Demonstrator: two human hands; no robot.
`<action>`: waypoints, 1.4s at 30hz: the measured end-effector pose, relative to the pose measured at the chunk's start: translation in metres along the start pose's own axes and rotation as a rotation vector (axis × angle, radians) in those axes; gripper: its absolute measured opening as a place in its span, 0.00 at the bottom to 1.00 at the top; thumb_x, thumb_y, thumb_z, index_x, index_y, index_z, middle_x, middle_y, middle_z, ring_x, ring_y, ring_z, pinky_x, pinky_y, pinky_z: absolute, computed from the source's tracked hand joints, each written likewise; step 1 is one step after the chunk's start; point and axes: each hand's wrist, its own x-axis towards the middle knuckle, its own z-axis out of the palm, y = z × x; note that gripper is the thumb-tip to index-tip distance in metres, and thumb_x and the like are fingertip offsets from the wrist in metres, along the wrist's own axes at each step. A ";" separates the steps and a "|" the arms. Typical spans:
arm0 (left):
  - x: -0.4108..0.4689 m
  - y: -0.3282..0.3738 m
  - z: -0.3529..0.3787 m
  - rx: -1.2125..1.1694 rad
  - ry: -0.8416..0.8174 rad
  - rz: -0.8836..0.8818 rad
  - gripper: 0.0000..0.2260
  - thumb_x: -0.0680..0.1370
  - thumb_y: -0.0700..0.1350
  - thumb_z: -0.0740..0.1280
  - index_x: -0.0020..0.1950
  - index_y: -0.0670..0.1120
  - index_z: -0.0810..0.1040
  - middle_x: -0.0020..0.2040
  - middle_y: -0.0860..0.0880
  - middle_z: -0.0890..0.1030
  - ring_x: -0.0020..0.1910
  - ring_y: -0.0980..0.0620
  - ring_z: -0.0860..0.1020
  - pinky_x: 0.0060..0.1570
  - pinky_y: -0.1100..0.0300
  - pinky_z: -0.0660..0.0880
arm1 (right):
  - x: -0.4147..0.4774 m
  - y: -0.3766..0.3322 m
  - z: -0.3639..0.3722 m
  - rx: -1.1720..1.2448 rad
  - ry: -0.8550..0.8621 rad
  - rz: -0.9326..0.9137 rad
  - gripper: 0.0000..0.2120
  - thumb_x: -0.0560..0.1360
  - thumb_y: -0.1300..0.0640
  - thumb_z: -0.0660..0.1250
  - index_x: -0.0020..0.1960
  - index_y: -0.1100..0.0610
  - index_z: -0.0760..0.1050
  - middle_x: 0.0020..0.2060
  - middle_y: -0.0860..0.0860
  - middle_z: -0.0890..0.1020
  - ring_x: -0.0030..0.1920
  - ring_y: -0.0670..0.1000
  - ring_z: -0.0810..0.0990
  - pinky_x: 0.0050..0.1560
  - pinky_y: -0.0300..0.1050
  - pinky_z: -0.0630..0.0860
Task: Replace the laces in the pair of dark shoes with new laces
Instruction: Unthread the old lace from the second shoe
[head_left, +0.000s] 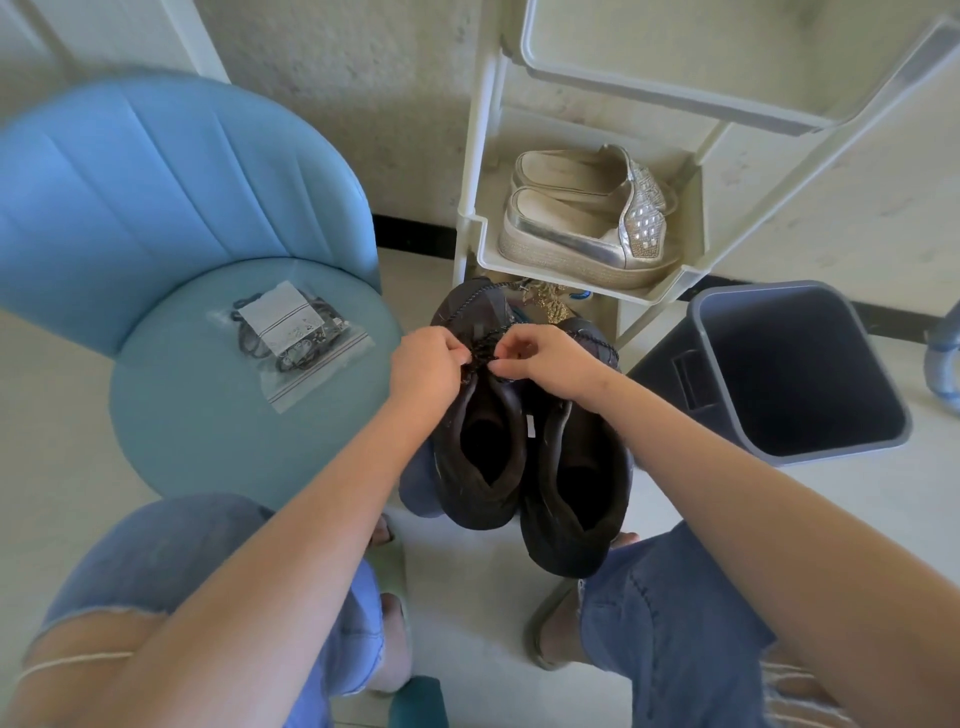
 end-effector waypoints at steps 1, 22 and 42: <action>0.001 -0.002 0.000 -0.100 -0.038 -0.045 0.06 0.78 0.39 0.64 0.43 0.43 0.79 0.46 0.42 0.82 0.49 0.41 0.80 0.54 0.51 0.77 | 0.000 0.001 0.001 0.025 0.014 0.024 0.04 0.75 0.61 0.69 0.44 0.56 0.75 0.37 0.47 0.77 0.38 0.43 0.74 0.42 0.30 0.70; -0.015 0.002 -0.004 0.282 -0.145 0.106 0.21 0.74 0.43 0.67 0.67 0.46 0.71 0.60 0.44 0.78 0.59 0.45 0.76 0.57 0.54 0.73 | -0.003 -0.005 0.001 0.334 0.239 0.250 0.07 0.77 0.57 0.68 0.45 0.60 0.82 0.37 0.47 0.81 0.36 0.46 0.75 0.52 0.44 0.70; -0.021 0.006 -0.013 0.350 -0.174 0.079 0.14 0.75 0.43 0.67 0.60 0.44 0.75 0.58 0.42 0.77 0.56 0.41 0.76 0.56 0.52 0.73 | 0.023 0.002 -0.023 -0.067 0.534 0.465 0.06 0.80 0.55 0.58 0.55 0.52 0.73 0.53 0.53 0.72 0.46 0.50 0.65 0.47 0.44 0.65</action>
